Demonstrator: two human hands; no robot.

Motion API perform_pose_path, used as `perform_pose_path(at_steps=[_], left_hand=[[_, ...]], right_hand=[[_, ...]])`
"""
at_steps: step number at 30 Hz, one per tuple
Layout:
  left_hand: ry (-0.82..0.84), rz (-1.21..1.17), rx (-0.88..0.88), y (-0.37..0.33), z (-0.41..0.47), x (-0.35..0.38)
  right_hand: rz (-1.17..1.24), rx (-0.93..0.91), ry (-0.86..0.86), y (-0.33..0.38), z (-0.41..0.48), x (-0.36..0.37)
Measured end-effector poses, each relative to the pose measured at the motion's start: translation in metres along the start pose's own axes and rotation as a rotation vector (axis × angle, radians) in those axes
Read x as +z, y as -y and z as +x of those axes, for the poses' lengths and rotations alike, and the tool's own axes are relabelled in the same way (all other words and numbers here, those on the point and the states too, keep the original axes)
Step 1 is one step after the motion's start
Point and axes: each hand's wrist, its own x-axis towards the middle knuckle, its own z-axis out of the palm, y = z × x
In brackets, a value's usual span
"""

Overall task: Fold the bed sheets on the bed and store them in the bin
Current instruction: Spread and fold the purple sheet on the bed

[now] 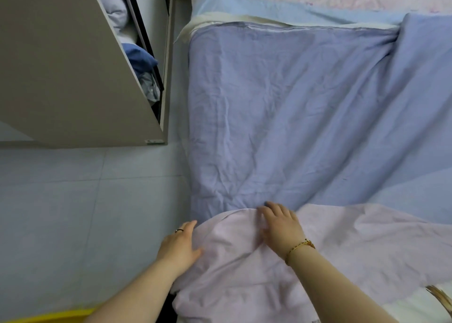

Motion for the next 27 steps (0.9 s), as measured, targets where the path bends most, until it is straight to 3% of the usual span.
perform_pose_path(at_steps=[3, 5, 9, 11, 14, 19, 23, 27], left_hand=[[0.041, 0.051, -0.014, 0.001, 0.018, 0.007], [0.052, -0.144, -0.072, 0.002, 0.029, 0.006], [0.001, -0.678, -0.231, 0.017, 0.045, -0.023], [-0.046, -0.762, -0.235, 0.029, 0.048, -0.056], [-0.014, -0.699, -0.158, 0.033, 0.051, -0.109], [0.064, -0.466, 0.008, 0.006, 0.066, -0.185], [-0.132, -0.461, 0.116, 0.002, 0.102, -0.232], [-0.255, -0.438, 0.150, 0.012, 0.159, -0.274]], right_hand=[[-0.118, 0.033, -0.048, 0.009, 0.030, 0.005], [-0.136, 0.038, -0.003, 0.014, 0.041, -0.007], [-0.090, -0.037, 0.211, 0.003, 0.056, -0.019], [-0.061, -0.050, 0.371, 0.000, 0.054, -0.032], [-0.035, -0.006, 0.527, -0.012, 0.057, -0.046], [0.199, 0.133, 0.345, -0.037, 0.093, -0.111], [0.257, 0.137, 0.119, -0.038, 0.128, -0.174], [0.077, 0.196, 0.090, -0.024, 0.180, -0.203]])
